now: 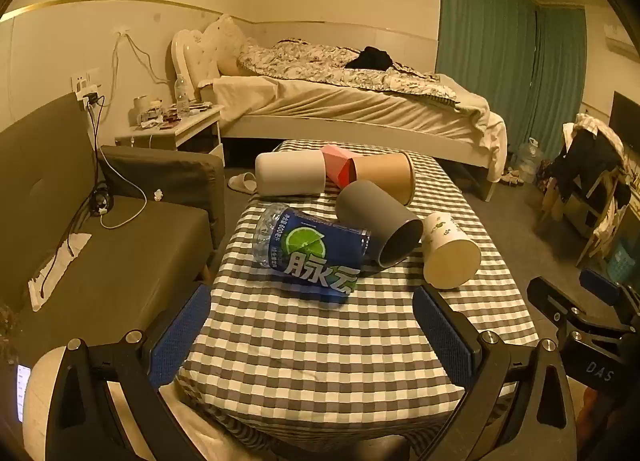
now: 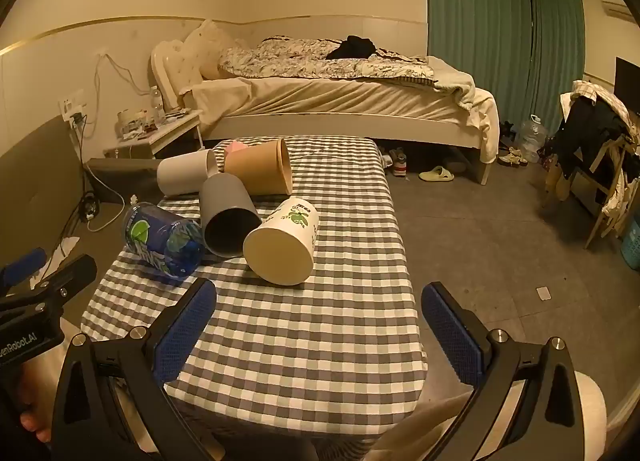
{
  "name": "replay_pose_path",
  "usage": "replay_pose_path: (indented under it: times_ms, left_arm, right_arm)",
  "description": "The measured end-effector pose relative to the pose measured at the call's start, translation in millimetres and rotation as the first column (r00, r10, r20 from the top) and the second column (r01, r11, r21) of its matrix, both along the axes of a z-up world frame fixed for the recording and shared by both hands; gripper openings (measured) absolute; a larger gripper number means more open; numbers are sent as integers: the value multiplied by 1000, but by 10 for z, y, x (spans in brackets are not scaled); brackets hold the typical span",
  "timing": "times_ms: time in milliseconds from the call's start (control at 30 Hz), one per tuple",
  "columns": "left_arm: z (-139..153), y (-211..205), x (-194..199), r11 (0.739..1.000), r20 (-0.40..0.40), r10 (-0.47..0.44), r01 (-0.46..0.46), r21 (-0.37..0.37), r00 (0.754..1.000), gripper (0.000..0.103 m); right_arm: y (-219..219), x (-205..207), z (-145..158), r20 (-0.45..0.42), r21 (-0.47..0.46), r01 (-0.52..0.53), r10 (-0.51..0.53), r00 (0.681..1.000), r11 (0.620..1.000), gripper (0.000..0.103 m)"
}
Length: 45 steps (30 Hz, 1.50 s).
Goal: Flip cup upside down
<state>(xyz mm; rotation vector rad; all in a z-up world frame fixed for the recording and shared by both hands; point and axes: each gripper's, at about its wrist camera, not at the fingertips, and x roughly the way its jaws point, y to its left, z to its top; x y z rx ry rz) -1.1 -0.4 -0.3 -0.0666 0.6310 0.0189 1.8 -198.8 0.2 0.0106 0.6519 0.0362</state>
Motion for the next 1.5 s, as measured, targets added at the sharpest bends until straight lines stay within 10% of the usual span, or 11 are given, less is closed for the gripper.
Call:
replay_pose_path:
  times_ms: [1500]
  left_arm:
    - [30, 89, -27, 999, -6, 16, -16, 36, 1000, 103]
  right_arm:
    - [11, 16, -66, -22, -1, -11, 11, 1000, 1000, 103]
